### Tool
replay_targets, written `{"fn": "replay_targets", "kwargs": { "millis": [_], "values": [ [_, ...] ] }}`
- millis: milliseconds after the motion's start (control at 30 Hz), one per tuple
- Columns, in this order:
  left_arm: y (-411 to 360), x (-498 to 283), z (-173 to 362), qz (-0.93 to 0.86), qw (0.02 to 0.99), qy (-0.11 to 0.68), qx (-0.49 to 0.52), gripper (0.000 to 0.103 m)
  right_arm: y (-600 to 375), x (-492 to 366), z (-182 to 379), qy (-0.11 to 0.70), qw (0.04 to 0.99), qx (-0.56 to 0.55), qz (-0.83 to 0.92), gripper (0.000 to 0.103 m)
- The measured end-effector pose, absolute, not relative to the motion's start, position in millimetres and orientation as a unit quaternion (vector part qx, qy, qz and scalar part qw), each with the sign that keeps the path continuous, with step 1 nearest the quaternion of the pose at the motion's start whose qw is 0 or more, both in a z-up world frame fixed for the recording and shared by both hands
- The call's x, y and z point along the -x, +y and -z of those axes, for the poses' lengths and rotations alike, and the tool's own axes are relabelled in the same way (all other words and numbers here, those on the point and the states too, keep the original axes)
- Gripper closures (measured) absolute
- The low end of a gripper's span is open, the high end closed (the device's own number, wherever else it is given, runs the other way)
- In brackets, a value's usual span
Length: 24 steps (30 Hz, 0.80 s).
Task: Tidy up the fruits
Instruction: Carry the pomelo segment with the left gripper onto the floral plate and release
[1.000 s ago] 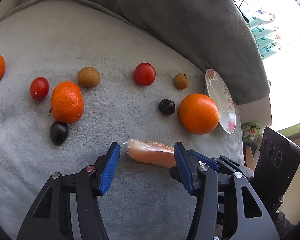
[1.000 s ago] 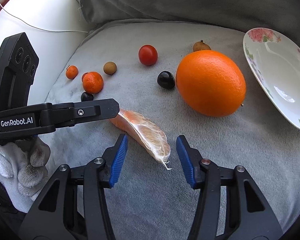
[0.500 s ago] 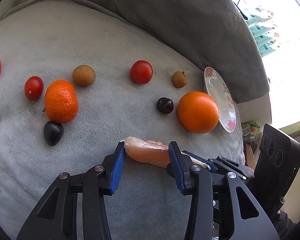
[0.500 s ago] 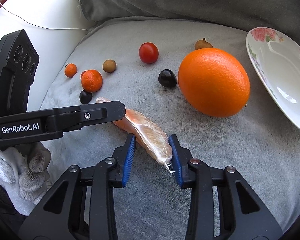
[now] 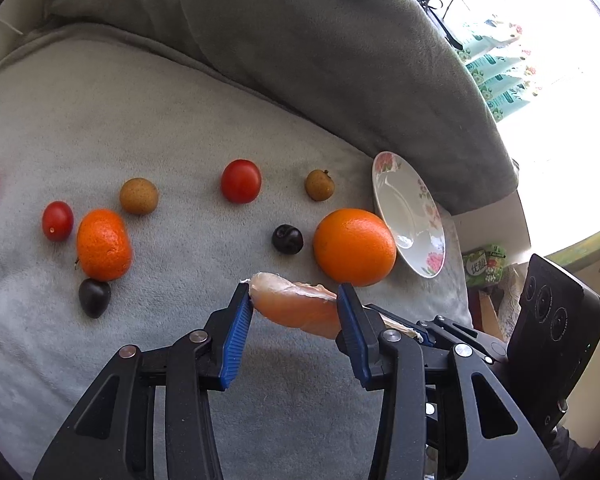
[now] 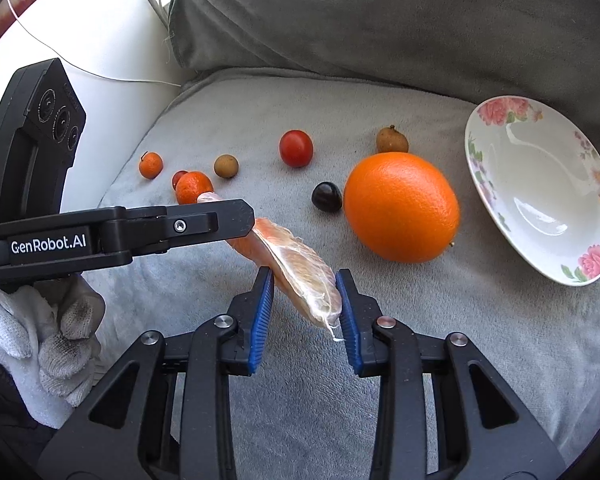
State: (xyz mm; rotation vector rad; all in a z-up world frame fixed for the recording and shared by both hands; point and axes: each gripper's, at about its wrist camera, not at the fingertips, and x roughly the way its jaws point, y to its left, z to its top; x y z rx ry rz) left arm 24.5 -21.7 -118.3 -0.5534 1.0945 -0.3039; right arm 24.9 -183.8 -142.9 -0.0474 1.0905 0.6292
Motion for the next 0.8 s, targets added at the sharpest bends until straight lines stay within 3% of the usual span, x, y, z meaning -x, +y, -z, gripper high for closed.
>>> {"fn": "replay_targets", "kwargs": {
  "millis": [800],
  "values": [
    [-105.0, -87.8, 88.9, 0.230, 0.810, 0.501, 0.202, 0.061, -266.7, -58.1, 110.8, 0.484, 0.847, -0.022, -0.218, 0.070]
  ]
}}
